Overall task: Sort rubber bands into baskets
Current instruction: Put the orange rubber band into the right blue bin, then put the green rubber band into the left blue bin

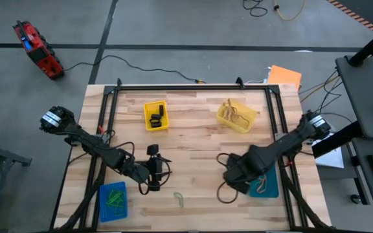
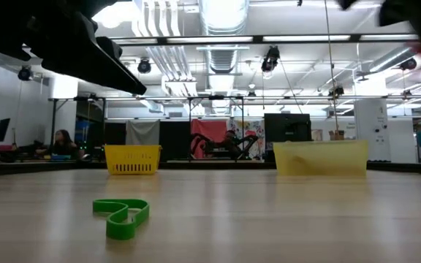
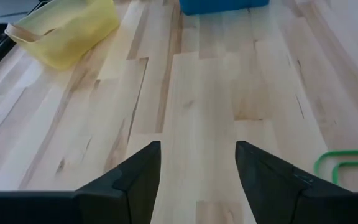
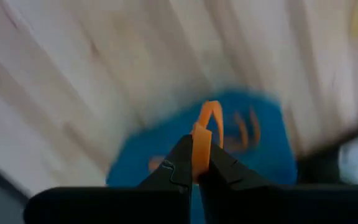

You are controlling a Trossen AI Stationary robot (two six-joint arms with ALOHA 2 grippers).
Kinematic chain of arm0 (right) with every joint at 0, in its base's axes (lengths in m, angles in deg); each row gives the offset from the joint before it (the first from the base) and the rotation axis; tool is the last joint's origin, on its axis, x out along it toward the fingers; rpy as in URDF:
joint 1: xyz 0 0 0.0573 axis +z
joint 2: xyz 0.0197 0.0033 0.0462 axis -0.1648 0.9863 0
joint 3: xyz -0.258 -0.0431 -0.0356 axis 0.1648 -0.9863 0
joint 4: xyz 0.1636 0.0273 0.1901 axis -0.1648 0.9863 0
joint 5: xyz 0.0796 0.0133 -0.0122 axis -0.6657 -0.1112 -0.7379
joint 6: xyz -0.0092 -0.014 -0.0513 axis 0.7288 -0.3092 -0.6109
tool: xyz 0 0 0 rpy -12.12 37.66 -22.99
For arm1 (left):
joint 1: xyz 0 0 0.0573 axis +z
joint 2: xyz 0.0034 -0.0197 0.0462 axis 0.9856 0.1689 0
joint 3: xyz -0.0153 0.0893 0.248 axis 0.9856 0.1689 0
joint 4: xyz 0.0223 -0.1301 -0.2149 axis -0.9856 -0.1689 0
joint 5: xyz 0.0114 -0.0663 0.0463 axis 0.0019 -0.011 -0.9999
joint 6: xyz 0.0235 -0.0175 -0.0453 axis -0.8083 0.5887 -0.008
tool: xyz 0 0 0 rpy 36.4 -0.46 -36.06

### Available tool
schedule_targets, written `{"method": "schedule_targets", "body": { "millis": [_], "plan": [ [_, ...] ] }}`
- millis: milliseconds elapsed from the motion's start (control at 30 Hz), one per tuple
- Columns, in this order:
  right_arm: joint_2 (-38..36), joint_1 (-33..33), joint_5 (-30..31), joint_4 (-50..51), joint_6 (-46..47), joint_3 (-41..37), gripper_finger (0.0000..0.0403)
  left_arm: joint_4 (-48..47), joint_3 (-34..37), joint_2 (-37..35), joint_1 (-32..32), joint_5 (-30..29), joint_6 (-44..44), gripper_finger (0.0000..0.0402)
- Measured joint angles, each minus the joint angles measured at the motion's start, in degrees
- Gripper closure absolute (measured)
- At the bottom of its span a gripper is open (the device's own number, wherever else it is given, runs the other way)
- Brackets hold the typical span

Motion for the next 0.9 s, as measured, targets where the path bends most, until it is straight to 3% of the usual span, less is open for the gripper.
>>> {"method": "schedule_targets", "body": {
  "millis": [200,433,733,900],
  "plan": [
    [-3.23,2.88,-9.02,3.70,9.79,-5.37,0.0394,0.08,-0.50,0.00,0.00,0.00,0.01,0.0210],
    [-6.32,4.97,-8.26,3.57,17.14,-10.72,0.0388,0.17,-1.01,-0.02,0.00,0.02,0.01,0.0210],
    [-7.54,5.78,-8.00,3.69,19.90,-11.00,0.0315,-0.02,-1.03,-0.02,0.00,0.24,0.00,0.0210],
    [-7.54,5.78,-7.48,3.77,19.11,-10.94,0.0274,-0.01,-1.03,-0.02,0.00,4.92,-0.44,0.0210]
  ]
}}
